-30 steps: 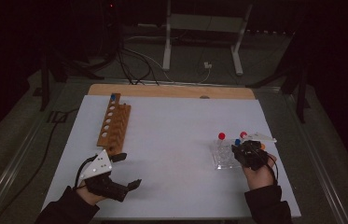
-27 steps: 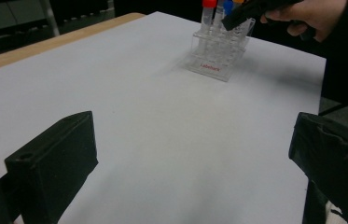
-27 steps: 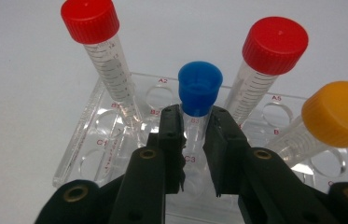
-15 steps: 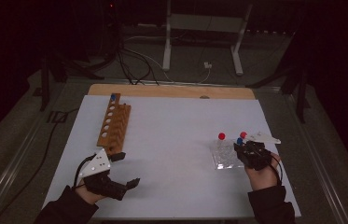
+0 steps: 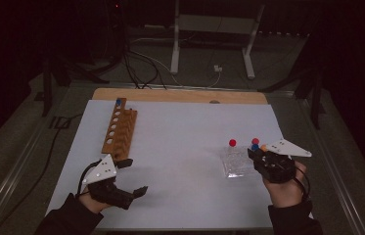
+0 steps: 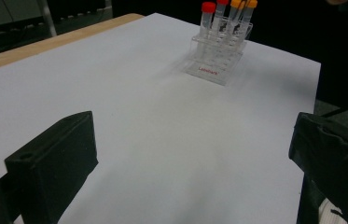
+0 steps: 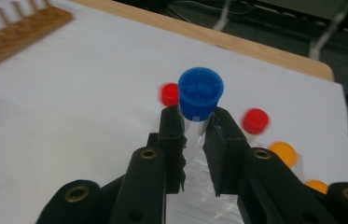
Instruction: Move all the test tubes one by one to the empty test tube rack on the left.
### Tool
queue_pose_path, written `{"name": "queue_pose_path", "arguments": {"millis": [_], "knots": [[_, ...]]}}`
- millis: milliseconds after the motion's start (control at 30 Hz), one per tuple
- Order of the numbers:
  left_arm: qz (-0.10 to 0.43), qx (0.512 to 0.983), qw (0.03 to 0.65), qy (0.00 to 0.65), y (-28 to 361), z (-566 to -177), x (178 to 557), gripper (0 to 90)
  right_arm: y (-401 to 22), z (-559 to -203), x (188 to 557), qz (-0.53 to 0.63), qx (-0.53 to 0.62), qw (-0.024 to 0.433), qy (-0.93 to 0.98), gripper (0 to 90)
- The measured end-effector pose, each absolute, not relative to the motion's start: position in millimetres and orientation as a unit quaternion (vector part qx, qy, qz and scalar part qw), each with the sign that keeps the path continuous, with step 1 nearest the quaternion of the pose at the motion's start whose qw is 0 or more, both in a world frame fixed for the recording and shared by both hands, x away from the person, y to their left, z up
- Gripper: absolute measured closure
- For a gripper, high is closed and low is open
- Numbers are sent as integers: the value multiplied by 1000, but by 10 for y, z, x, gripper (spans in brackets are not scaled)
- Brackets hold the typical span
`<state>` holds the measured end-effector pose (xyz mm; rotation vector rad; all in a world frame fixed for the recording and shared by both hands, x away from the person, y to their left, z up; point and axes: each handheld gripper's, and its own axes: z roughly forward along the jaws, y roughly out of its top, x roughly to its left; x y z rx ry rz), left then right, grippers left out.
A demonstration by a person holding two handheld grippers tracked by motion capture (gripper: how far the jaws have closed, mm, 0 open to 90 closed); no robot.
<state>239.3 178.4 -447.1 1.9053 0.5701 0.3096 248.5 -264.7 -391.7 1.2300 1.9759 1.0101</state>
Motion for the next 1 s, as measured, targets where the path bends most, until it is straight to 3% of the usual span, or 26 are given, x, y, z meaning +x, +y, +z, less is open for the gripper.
{"name": "queue_pose_path", "arguments": {"millis": [300, 1000], "knots": [[116, 809, 531, 224, 1692, -4408, 2400, 17, -2365, -3839, 2366, 408, 410, 259, 774, 767], [76, 815, 550, 164, 1206, -4164, 2547, 22, -1755, -4166, 2404, 400, 335, 199, 830, 768]]}}
